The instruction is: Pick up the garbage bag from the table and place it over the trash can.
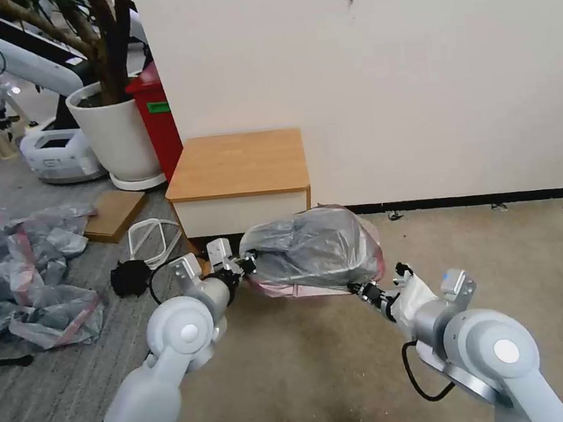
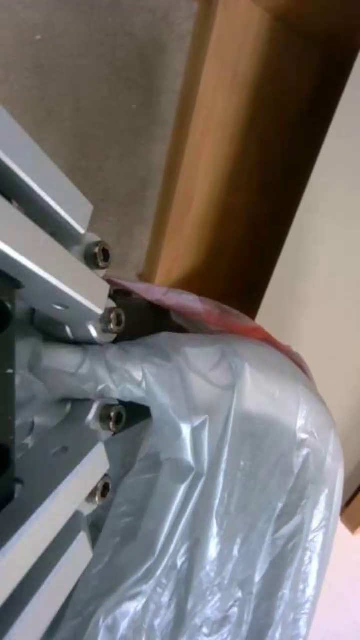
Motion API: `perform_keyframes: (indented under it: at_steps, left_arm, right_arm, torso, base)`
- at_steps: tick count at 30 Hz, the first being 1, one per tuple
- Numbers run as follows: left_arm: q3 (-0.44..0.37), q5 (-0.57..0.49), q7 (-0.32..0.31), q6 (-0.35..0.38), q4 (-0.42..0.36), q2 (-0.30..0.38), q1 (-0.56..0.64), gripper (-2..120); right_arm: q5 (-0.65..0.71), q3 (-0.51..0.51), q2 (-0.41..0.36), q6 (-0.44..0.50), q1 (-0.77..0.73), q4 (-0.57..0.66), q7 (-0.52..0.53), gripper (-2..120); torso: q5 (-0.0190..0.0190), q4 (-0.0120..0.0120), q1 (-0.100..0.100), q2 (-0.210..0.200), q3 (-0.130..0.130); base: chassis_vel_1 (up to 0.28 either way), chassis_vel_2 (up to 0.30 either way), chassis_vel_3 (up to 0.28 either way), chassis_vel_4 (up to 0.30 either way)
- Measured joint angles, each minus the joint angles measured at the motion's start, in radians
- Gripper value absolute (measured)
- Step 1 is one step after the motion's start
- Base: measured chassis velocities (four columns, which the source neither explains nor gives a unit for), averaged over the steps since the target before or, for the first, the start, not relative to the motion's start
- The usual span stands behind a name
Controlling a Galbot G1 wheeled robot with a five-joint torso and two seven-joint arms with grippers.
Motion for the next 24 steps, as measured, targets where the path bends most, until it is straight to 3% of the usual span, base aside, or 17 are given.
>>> perform_keyframes:
  at_steps: [11, 19, 23, 24]
  left_arm:
    - [-0.013, -0.017, -0.006, 0.011, -0.005, 0.009, 0.010, 3]
    - [-0.013, 0.018, -0.006, -0.007, 0.024, 0.023, -0.004, 3]
    - [-0.014, 0.021, -0.006, -0.013, 0.033, 0.028, -0.014, 3]
    - [-0.016, 0.021, -0.006, -0.015, 0.036, 0.028, -0.019, 3]
  right_arm:
    - [-0.012, -0.004, -0.004, -0.005, -0.004, -0.005, 0.001, 3]
    - [-0.056, -0.023, -0.044, -0.041, -0.036, 0.037, 0.007, 34]
    - [-0.064, -0.028, -0.050, -0.055, -0.048, 0.045, 0.006, 43]
    - [-0.078, -0.034, -0.051, -0.061, -0.057, 0.045, 0.005, 51]
  torso:
    - [0.0000, 0.0000, 0.000, 0.000, 0.000]
    - [-0.0001, 0.0000, 0.000, 0.000, 0.000]
    - [-0.0001, 0.0000, 0.000, 0.000, 0.000]
    - [0.0000, -0.0001, 0.000, 0.000, 0.000]
  base:
    - [0.000, 0.000, 0.000, 0.000]
    - [0.000, 0.000, 0.000, 0.000]
    - [0.000, 0.000, 0.000, 0.000]
    - [0.000, 0.000, 0.000, 0.000]
